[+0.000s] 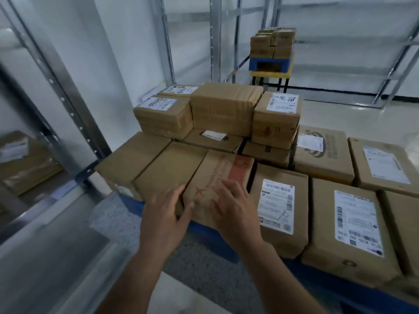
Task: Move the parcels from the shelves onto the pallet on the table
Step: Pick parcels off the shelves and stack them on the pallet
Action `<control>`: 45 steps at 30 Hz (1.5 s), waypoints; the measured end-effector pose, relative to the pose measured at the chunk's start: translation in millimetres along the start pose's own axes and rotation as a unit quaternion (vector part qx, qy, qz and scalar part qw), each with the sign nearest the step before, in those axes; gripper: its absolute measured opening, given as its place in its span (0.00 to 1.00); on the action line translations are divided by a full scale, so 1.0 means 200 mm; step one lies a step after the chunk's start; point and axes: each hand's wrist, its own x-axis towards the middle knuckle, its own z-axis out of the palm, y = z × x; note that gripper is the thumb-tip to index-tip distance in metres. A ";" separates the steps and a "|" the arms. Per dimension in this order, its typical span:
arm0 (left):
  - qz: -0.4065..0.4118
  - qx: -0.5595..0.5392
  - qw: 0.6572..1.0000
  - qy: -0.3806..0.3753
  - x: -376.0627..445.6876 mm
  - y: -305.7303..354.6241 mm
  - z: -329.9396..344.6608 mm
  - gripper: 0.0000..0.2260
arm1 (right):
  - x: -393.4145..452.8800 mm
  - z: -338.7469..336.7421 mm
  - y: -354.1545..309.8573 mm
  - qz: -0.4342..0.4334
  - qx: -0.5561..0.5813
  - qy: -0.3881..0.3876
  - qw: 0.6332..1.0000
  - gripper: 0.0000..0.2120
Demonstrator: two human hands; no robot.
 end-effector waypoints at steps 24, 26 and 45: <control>-0.186 0.073 0.972 0.127 -1.34 -0.56 -0.65 0.27 | -0.84 0.24 -1.00 -0.178 0.056 -0.101 0.977 0.20; -0.200 0.089 0.966 0.136 -1.49 -0.59 -0.71 0.27 | -0.94 0.25 -1.11 -0.191 0.058 -0.119 0.973 0.20; -0.363 0.142 0.883 0.263 -2.47 -0.86 -1.28 0.31 | -1.55 0.43 -2.04 -0.372 0.139 -0.200 0.896 0.25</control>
